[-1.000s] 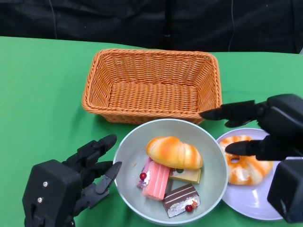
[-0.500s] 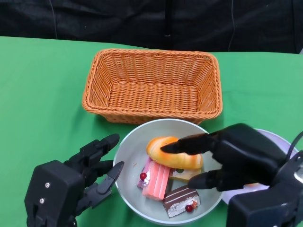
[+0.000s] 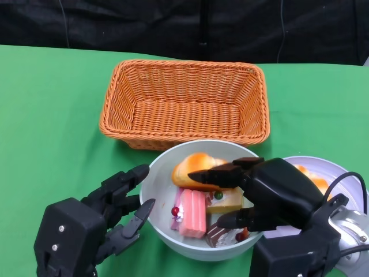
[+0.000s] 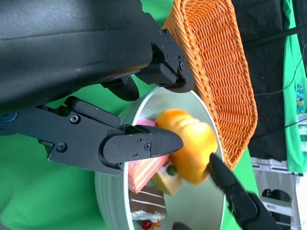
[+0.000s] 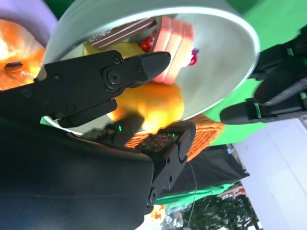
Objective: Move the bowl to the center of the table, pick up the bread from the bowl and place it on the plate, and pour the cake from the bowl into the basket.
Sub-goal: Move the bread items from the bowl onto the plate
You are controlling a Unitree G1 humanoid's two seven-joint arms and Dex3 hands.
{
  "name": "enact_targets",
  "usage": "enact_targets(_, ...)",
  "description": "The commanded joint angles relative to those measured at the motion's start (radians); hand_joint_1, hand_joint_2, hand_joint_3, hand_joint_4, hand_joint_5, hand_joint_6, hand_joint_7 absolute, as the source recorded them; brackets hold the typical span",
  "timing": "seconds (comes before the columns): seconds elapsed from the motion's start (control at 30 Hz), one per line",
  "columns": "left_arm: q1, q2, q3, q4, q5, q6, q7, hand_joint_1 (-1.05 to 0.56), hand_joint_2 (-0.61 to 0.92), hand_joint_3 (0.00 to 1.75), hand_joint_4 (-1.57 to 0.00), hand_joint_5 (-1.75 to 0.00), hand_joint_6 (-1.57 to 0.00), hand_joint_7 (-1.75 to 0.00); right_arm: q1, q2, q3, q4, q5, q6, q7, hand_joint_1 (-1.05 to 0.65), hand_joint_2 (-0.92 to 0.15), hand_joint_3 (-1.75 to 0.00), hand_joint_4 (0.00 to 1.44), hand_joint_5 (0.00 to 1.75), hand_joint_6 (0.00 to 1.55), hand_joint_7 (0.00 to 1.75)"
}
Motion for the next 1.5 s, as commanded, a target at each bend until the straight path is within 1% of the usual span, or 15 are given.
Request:
enact_targets(0.03,0.0,0.006,-0.002,0.006,0.006,-0.013,0.001,-0.53,0.92,0.47,-0.23,-0.72,-0.49,-0.01,-0.013,-0.001,0.008,0.025,-0.022,-0.023,-0.03,-0.54,-0.92,-0.02,0.25,0.03,0.32,0.0)
enact_targets(0.2,-0.004,0.003,-0.005,0.014,0.008,-0.02,0.002,-0.54,0.92,0.46,-0.24,-0.75,-0.49,-0.01,-0.016,-0.005,0.011,0.041,-0.057,-0.052,-0.079,-0.57,-0.92,-0.03,0.21,0.02,0.31,0.0)
enact_targets(0.3,-0.006,0.001,-0.005,0.02,0.008,-0.025,0.002,-0.54,0.92,0.46,-0.23,-0.76,-0.49,-0.01,-0.01,-0.004,0.003,0.041,-0.06,-0.072,-0.106,-0.57,-0.92,-0.03,0.22,0.02,0.31,0.0)
enact_targets(0.47,-0.008,-0.001,-0.005,0.026,0.006,-0.033,0.001,-0.54,0.92,0.46,-0.22,-0.77,-0.49,-0.01,0.009,0.0,-0.014,0.023,-0.052,-0.093,-0.148,-0.55,-0.92,-0.05,0.27,0.06,0.35,0.02)
enact_targets(0.53,-0.009,-0.001,-0.005,0.028,0.005,-0.034,0.0,-0.54,0.92,0.46,-0.22,-0.78,-0.49,-0.01,0.017,0.004,-0.022,0.02,-0.047,-0.105,-0.171,-0.53,-0.92,-0.03,0.33,0.11,0.38,0.04)
enact_targets(0.57,-0.01,-0.003,-0.004,0.029,0.002,-0.033,0.0,-0.54,0.92,0.46,-0.21,-0.78,-0.49,-0.01,0.022,0.007,-0.026,0.018,-0.044,-0.111,-0.186,-0.52,-0.92,-0.03,0.31,0.25,0.4,0.04)
enact_targets(0.63,-0.01,-0.003,-0.004,0.029,0.003,-0.033,0.001,-0.55,0.92,0.46,-0.21,-0.78,-0.49,-0.01,0.028,0.013,-0.032,0.018,-0.039,-0.125,-0.209,-0.51,-0.92,-0.02,0.13,0.74,0.44,0.06)
enact_targets(0.67,-0.01,-0.003,-0.003,0.026,0.002,-0.028,0.002,-0.55,0.92,0.46,-0.21,-0.78,-0.49,-0.01,0.03,0.015,-0.034,0.02,-0.042,-0.132,-0.222,-0.51,-0.92,-0.02,0.1,0.83,0.45,0.06)
enact_targets(0.73,-0.011,-0.004,-0.002,0.022,0.001,-0.022,0.002,-0.54,0.92,0.46,-0.21,-0.78,-0.49,-0.01,0.031,0.017,-0.037,0.022,-0.047,-0.14,-0.235,-0.51,-0.92,-0.04,0.08,0.92,0.46,0.07)
enact_targets(0.83,-0.01,-0.003,0.0,0.023,0.001,-0.023,0.002,-0.54,0.92,0.46,-0.21,-0.78,-0.49,-0.01,0.031,0.022,-0.038,0.028,-0.05,-0.147,-0.245,-0.51,-0.92,-0.05,0.07,0.94,0.47,0.07)
enact_targets(1.0,-0.01,0.003,-0.002,0.024,0.003,-0.029,-0.003,-0.56,0.92,0.45,-0.2,-0.78,-0.48,0.0,0.018,0.023,-0.03,0.046,-0.058,-0.148,-0.241,-0.49,-0.92,-0.03,0.06,0.93,0.48,0.08)
enact_targets(1.23,-0.004,0.001,-0.007,0.014,0.008,-0.029,0.0,-0.55,0.92,0.45,-0.2,-0.79,-0.49,-0.01,-0.018,0.032,-0.011,0.124,-0.095,-0.15,-0.254,-0.47,-0.91,-0.01,0.08,0.9,0.49,0.07)
enact_targets(1.37,-0.002,0.001,-0.006,0.006,0.008,-0.024,0.002,-0.55,0.92,0.45,-0.21,-0.8,-0.49,-0.01,-0.047,0.044,0.006,0.182,-0.121,-0.143,-0.279,-0.48,-0.9,0.0,0.1,0.88,0.49,0.07)
enact_targets(1.5,0.002,0.003,-0.006,-0.002,0.008,-0.02,0.001,-0.54,0.92,0.46,-0.2,-0.81,-0.49,-0.01,-0.071,0.052,0.023,0.228,-0.148,-0.132,-0.294,-0.48,-0.91,-0.01,0.11,0.83,0.48,0.05)
